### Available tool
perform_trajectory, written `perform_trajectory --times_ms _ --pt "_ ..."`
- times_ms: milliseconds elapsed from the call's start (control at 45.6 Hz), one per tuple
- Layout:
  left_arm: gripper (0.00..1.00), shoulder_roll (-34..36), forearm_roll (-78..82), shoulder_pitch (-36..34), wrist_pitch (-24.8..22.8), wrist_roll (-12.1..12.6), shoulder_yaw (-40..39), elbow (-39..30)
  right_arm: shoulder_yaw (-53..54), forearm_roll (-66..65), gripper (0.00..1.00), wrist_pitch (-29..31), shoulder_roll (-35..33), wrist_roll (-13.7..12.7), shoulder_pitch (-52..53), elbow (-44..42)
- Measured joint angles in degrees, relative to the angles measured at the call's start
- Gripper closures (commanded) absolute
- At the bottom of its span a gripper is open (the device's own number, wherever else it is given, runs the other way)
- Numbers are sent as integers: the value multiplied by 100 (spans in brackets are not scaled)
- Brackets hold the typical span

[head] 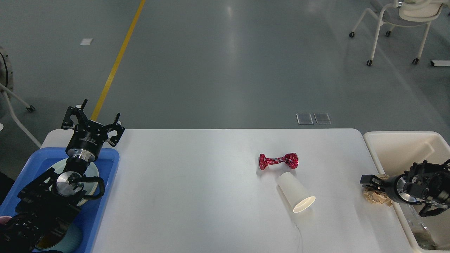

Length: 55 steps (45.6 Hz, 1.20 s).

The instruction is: Tidy desktop

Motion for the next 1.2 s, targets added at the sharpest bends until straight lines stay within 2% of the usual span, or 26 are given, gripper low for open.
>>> perform_trajectory --times_ms 44,88,110,131,372,548,701,832,964,1030,1139,1205 --pt "1 0 0 0 0 0 0 0 10 0 51 -26 8 0 -28 -1" --pt "1 0 0 1 0 0 0 0 14 0 81 -52 11 1 -46 -1" --pt "1 0 0 1 0 0 0 0 14 -1 93 -60 12 3 -52 0" --pt "1 0 0 1 0 0 0 0 14 -3 99 -64 12 4 -58 2" --pt "1 0 1 1 0 0 0 0 7 -24 100 -38 14 24 -31 125" --pt "1 0 1 7 0 0 0 0 -80 -20 100 54 -105 9 459 665" --pt "1 1 2 7 0 0 0 0 -385 -17 100 311 -510 0 1313 1334" --pt "1 1 2 6 0 0 0 0 -1047 -18 100 705 -1056 -6 2717 2229" --pt "1 1 2 2 0 0 0 -1 -1979 -87 100 1487 -1493 15 4795 3115" --pt "1 1 2 0 0 0 0 -1 -2526 -192 100 2196 -1584 38 6063 3445" --pt "1 1 2 0 0 0 0 -1 -2947 -470 100 3771 -1590 58 8048 3708" --pt "1 1 2 0 0 0 0 -1 -2949 -603 100 4244 -1571 63 9202 3753"
